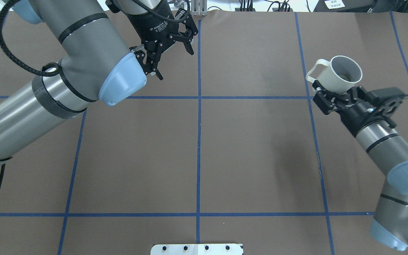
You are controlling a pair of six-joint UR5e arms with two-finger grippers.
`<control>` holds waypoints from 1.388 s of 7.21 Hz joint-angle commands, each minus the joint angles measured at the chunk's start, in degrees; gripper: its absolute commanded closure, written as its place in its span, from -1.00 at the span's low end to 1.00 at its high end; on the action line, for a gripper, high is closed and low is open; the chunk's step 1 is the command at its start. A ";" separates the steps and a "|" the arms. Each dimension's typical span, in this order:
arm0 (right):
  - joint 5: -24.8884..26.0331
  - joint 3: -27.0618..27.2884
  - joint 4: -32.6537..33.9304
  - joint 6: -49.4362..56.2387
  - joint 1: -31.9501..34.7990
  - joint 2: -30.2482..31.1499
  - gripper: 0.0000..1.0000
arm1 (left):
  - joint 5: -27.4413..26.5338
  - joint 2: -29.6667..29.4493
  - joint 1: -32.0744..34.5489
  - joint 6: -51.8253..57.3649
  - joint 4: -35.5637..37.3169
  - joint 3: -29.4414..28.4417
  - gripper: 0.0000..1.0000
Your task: Left arm hands cup to right arm to dump lemon
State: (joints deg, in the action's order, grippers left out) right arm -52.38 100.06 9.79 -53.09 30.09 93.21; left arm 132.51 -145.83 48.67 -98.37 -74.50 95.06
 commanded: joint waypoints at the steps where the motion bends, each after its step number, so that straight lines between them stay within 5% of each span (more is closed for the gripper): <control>1: -10.88 -1.87 -5.46 -0.17 8.30 5.66 -0.07 | -0.32 -0.07 -0.33 0.02 -0.03 -0.14 -1.00; 2: -8.90 -2.23 -7.57 -0.61 8.41 7.67 0.07 | -0.32 -0.07 -0.33 0.02 -0.12 -0.84 -1.00; 4: -3.11 -8.52 -13.69 -6.98 8.32 8.57 0.67 | -0.32 -0.24 -0.77 0.11 -0.12 -1.28 -1.00; 6: -3.08 -12.42 -16.29 -4.05 8.41 11.37 0.66 | -0.41 -0.16 -0.77 0.11 -0.12 -1.37 -1.00; 10: -4.65 -22.86 -36.71 -4.92 8.41 20.31 0.68 | -0.84 -0.24 -1.04 0.11 -0.12 -1.72 -1.00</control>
State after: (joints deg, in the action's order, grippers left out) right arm -55.81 81.11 -19.25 -57.77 38.50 109.55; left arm 132.01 -146.08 47.66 -98.26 -74.62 93.39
